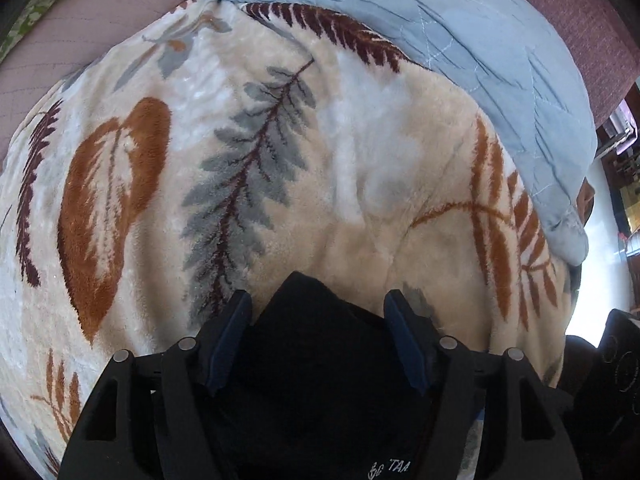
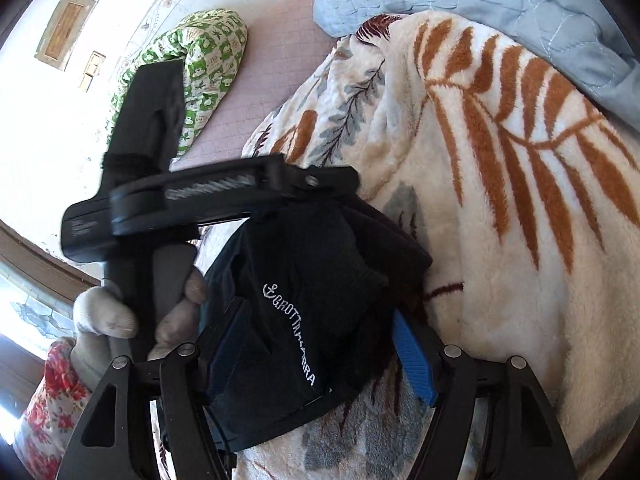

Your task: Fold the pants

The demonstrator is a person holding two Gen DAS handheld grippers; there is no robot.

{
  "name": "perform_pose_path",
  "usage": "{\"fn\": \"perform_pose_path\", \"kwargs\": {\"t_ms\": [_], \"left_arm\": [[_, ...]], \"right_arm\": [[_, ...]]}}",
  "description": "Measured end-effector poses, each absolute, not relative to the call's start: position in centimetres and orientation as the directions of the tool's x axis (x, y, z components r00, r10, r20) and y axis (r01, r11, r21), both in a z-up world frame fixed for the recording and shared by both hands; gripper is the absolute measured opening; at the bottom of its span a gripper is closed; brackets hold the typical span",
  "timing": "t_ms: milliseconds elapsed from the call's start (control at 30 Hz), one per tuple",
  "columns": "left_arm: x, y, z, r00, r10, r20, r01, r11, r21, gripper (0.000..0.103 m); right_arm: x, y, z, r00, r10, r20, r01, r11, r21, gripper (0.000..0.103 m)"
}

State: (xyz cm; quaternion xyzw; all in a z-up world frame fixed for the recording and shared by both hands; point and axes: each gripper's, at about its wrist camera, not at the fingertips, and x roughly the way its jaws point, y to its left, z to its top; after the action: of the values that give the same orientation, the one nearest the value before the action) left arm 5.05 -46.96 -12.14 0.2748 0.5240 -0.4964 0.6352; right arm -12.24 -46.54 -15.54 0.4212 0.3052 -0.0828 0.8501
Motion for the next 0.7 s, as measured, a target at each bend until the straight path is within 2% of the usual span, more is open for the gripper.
{"fn": "perform_pose_path", "kwargs": {"t_ms": [33, 67, 133, 200, 267, 467, 700], "left_arm": [[4.6, -47.1, -12.1, -0.023, -0.338, -0.941, 0.927, 0.345, -0.147, 0.067], [4.1, -47.1, -12.1, -0.002, -0.331, -0.944, 0.935, 0.334, -0.119, 0.061], [3.2, -47.1, -11.5, 0.048, -0.331, -0.943, 0.947, 0.315, -0.062, 0.036], [2.5, -46.7, -10.7, 0.072, -0.348, -0.935, 0.954, 0.297, -0.037, 0.020], [2.5, -46.1, -9.9, 0.079, -0.370, -0.926, 0.951, 0.305, -0.041, 0.016], [2.9, -43.0, -6.9, 0.046, -0.465, -0.884, 0.926, 0.352, -0.137, 0.012], [2.8, -40.8, -3.7, 0.028, -0.520, -0.854, 0.923, 0.342, -0.178, 0.012]], "right_arm": [[-12.1, -46.5, -15.5, 0.801, 0.116, -0.588, 0.396, 0.635, 0.664, 0.076], [-12.1, -46.5, -15.5, 0.800, 0.113, -0.589, 0.394, 0.641, 0.659, 0.076], [-12.0, -46.4, -15.3, 0.795, 0.102, -0.598, 0.397, 0.657, 0.641, 0.071], [-11.7, -46.4, -15.3, 0.785, 0.089, -0.613, 0.410, 0.666, 0.622, 0.060], [-11.7, -46.6, -15.4, 0.784, 0.090, -0.614, 0.414, 0.662, 0.625, 0.057], [-12.1, -47.0, -15.6, 0.797, 0.095, -0.596, 0.409, 0.642, 0.648, 0.059], [-12.7, -46.9, -15.3, 0.801, 0.070, -0.595, 0.410, 0.660, 0.630, 0.069]]}}
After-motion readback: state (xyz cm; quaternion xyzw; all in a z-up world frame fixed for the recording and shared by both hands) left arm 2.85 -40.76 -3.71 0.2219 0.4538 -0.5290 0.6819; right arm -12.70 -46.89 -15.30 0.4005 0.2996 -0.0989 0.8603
